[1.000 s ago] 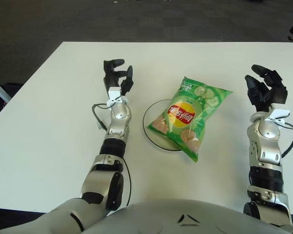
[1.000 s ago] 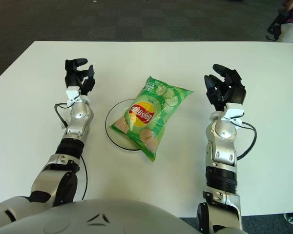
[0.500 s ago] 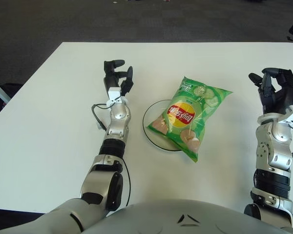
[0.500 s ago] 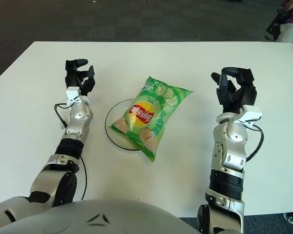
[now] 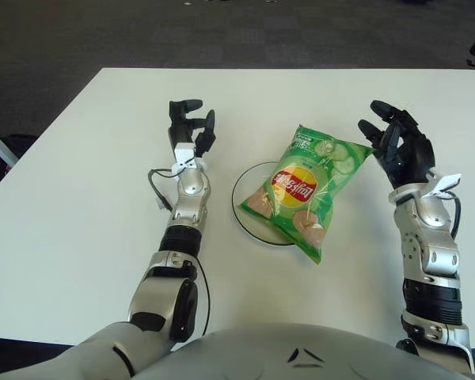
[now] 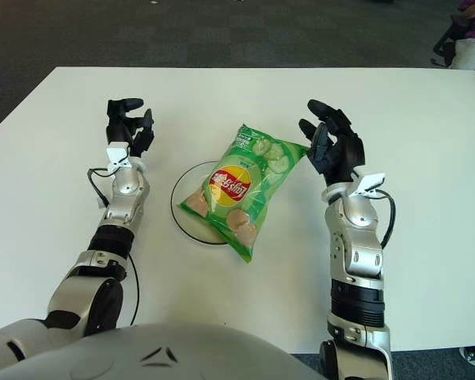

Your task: Put the snack into the plate.

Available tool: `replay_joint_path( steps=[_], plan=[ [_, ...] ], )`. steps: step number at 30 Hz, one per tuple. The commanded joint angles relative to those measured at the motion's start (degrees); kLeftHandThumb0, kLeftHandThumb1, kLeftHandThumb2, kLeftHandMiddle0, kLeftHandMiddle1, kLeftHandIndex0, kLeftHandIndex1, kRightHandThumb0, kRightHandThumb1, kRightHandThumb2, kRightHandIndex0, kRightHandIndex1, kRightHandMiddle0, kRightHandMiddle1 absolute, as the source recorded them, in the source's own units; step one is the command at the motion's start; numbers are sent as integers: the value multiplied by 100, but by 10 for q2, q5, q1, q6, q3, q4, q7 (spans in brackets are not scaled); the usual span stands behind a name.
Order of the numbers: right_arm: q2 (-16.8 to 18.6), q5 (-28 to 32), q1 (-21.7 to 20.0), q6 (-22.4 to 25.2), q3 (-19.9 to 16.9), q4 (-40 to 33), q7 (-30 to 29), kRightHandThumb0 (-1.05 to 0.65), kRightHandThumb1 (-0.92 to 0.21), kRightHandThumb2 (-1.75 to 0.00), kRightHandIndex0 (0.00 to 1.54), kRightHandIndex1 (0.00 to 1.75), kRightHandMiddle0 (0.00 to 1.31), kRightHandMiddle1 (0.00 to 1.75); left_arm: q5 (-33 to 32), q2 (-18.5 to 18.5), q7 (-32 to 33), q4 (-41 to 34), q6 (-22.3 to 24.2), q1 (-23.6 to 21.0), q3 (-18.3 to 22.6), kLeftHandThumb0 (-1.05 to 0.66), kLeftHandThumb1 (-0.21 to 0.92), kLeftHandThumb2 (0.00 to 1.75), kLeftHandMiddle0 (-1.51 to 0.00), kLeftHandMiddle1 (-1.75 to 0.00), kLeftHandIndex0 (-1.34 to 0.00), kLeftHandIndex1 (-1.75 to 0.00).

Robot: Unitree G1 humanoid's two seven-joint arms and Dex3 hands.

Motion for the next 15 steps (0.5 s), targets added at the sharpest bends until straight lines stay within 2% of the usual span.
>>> replay_joint_path(
  steps=[1,5,15],
  plan=[
    [11,-7,1,-3,16,0,7,-87,-92,-99,38,1,32,9,0,3,-2,3,-5,4,-1,0,91,34,-47,-147,-28,-146],
    [23,-18,-2,-4,37,5,9,-86,-92,-101,39,1,33,8,0,3,-3,3,-5,5,-2,0,91,34,-47,-147,-28,-146],
    [26,-36,2,-9,75,17,37,-85,-92,-103,38,0,35,8,0,3,-2,6,-7,6,-2,0,92,33,-47,-148,-28,-146]
  ],
)
